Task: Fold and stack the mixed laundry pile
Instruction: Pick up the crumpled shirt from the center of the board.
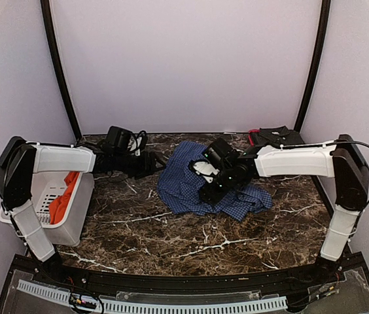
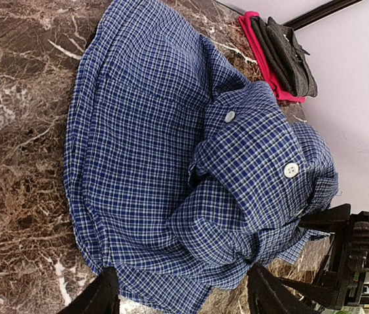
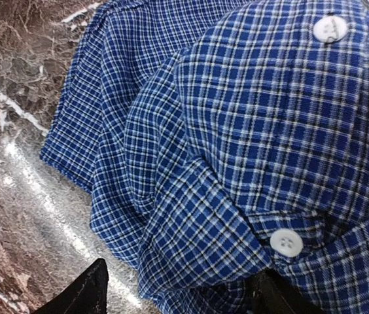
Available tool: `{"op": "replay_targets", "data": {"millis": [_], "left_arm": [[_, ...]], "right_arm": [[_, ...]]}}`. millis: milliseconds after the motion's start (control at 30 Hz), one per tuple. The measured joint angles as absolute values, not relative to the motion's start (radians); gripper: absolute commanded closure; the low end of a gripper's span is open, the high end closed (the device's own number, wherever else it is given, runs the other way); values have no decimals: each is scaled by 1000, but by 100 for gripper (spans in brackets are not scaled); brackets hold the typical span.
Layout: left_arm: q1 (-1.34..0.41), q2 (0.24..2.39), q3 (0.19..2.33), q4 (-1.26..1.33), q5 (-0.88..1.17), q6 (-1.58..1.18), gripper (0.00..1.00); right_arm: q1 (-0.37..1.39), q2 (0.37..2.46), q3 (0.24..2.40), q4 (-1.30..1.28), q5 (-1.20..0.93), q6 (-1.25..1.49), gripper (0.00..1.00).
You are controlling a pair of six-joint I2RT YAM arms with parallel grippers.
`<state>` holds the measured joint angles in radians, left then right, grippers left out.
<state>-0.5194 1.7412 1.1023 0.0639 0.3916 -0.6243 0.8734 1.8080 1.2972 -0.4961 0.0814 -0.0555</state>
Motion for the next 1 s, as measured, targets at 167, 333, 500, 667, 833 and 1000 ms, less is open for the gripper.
{"op": "replay_targets", "data": {"millis": [167, 333, 500, 667, 833, 1000], "left_arm": [[-555, 1760, 1095, 56, 350, -619, 34], [-620, 1818, 1103, 45, 286, -594, 33], [-681, 1895, 1107, 27, 243, -616, 29], [-702, 1907, 1082, 67, 225, -672, 29], [-713, 1922, 1079, 107, 200, -720, 50], [-717, 1934, 1076, 125, 168, -748, 95]], "right_arm": [[880, 1884, 1331, -517, 140, 0, 44], [882, 1909, 1331, -523, 164, 38, 74], [883, 1903, 1332, -518, 181, 39, 100], [883, 1834, 1332, -513, 168, 30, 100], [875, 1681, 1335, -476, 142, 28, 100], [834, 1520, 1344, -439, 115, 39, 100]]}}
